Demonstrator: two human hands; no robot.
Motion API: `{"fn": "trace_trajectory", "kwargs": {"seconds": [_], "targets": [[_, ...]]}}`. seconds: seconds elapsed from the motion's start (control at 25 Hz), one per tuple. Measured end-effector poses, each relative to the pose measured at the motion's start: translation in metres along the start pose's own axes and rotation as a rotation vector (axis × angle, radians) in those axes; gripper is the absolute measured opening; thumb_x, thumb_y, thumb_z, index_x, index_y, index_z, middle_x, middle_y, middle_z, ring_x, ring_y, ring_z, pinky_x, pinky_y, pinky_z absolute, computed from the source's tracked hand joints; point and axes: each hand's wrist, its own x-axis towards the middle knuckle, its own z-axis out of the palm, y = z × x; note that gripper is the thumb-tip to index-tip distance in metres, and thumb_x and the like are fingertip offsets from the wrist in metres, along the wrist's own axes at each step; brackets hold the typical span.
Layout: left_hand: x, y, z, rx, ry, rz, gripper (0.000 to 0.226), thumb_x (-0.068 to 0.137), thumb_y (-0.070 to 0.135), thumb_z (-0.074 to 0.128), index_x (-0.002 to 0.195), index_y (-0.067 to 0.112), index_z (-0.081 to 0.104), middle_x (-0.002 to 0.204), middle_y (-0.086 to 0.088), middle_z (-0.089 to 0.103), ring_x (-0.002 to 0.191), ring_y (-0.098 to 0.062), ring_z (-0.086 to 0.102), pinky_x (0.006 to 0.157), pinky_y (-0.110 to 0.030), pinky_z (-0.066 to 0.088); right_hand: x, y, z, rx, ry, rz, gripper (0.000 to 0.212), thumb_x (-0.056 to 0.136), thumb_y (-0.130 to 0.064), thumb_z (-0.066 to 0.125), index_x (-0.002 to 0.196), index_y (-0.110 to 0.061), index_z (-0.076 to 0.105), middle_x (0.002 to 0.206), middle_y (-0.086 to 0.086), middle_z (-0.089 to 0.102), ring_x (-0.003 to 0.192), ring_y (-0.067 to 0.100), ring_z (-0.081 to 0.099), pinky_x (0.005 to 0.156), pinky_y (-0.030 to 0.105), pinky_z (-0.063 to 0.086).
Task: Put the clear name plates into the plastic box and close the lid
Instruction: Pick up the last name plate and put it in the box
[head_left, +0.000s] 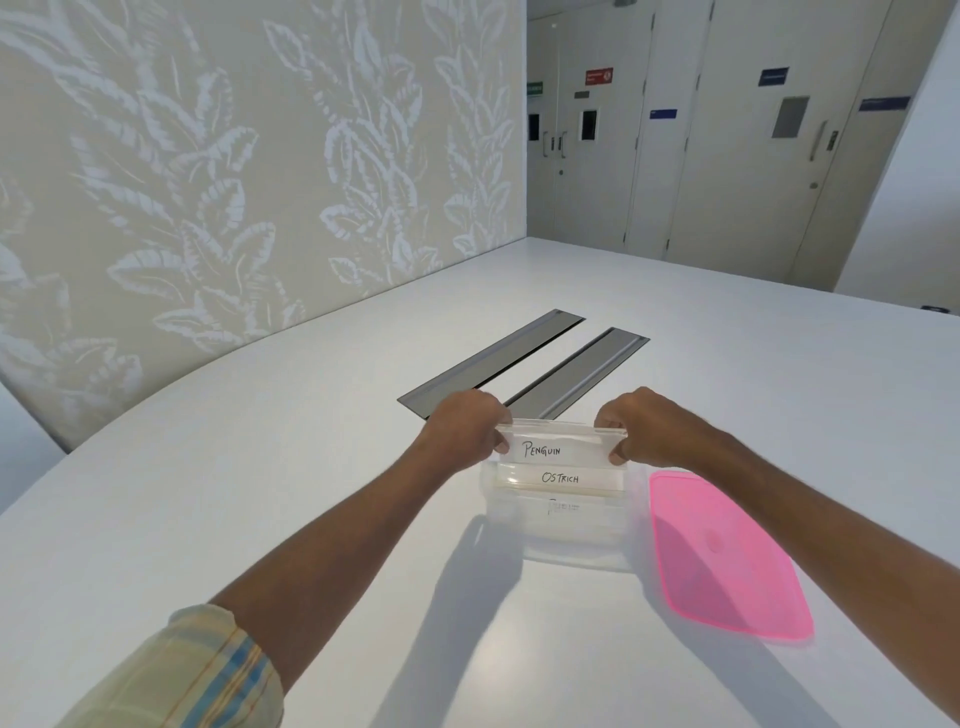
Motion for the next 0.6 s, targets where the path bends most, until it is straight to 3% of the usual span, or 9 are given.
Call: {"fn": "trace_trajectory", "kwargs": {"seconds": [0.16,0.4,0.6], "targets": [[0.002,0.011,0.018,0.009,-0.025,0.043,0.026,0.084,0.010,0.072,0.103,0.027,0.080,0.095,0.006,0.082,0.099,-0.021,0.073,0.073,-0.027,0.038,0.000,0.009,0.015,-0.111,-0.066,0.023,0.038,0.074,-0.015,0.088,0.109,-0.019,0.074,0.107,0.005,0.070,0.097,0.030,0.068,0.075,0.033,0.050],[0.009,0.017,0.037,0.087,-0.145,0.049,0.022,0.086,0.018,0.077,0.107,0.025,0.078,0.105,0.002,0.080,0.104,-0.026,0.071,0.076,-0.029,0.035,0.008,0.015,0.041,-0.221,-0.131,-0.013,0.049,0.075,-0.023,0.087,0.122,-0.024,0.070,0.118,0.003,0.070,0.104,0.030,0.066,0.075,0.029,0.041],[0.012,0.018,0.054,0.082,-0.237,0.017,0.032,0.085,0.023,0.081,0.117,0.021,0.078,0.114,-0.003,0.079,0.110,-0.030,0.071,0.081,-0.033,0.050,0.016,0.021,0.063,-0.239,-0.170,-0.039,0.057,0.075,-0.024,0.087,0.129,-0.026,0.068,0.121,0.001,0.070,0.113,0.030,0.062,0.093,0.035,0.052]]}}
